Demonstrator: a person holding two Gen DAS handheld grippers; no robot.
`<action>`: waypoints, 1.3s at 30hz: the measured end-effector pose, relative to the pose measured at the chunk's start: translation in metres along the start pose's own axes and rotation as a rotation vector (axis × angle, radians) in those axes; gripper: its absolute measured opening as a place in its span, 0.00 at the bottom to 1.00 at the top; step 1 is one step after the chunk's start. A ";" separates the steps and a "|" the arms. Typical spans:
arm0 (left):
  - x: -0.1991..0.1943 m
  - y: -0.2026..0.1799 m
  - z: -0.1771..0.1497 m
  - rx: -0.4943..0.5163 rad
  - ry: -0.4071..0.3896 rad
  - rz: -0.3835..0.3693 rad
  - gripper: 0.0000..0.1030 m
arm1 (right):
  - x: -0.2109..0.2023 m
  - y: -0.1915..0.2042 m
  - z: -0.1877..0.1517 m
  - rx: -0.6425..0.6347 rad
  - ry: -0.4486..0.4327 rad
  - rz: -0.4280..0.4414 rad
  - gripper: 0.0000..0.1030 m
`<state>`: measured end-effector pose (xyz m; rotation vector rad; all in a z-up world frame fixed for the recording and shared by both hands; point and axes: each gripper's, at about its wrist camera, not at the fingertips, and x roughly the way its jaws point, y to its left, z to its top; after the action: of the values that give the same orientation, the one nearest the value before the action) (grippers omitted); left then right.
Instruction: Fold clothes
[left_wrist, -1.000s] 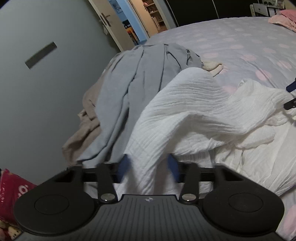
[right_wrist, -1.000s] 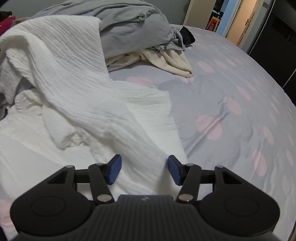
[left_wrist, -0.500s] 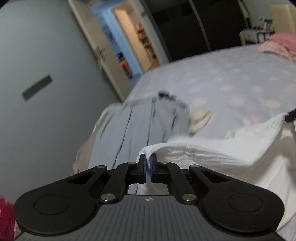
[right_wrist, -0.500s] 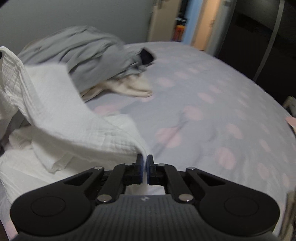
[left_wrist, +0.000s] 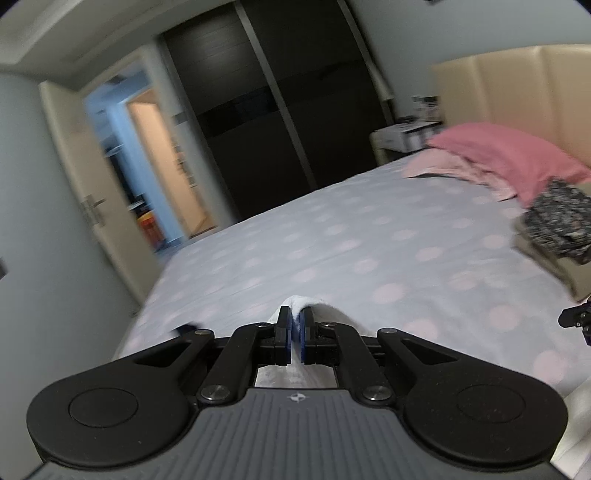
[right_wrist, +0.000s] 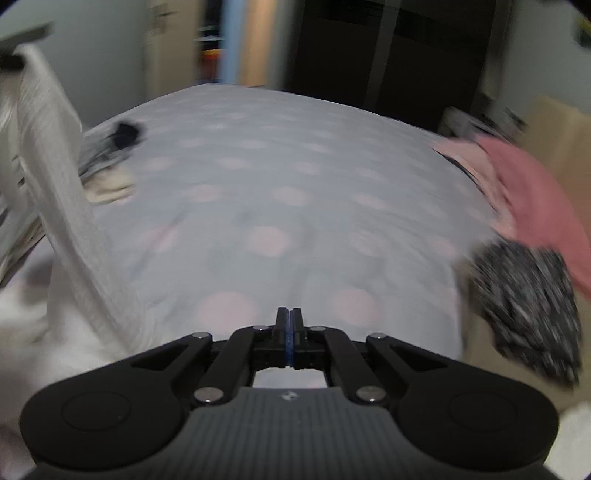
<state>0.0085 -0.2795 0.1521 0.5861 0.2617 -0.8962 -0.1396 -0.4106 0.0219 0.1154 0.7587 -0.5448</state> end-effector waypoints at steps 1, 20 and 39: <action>0.009 -0.013 0.005 0.012 -0.002 -0.028 0.02 | 0.000 -0.015 -0.002 0.036 0.008 -0.011 0.00; 0.080 -0.143 0.010 0.194 0.064 -0.311 0.44 | 0.011 -0.045 -0.027 0.037 0.107 -0.046 0.05; 0.048 0.028 -0.153 0.059 0.422 -0.146 0.47 | 0.060 -0.013 -0.011 0.007 0.121 -0.009 0.39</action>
<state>0.0638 -0.2083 0.0164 0.8179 0.6674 -0.9168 -0.1169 -0.4441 -0.0255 0.1527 0.8757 -0.5529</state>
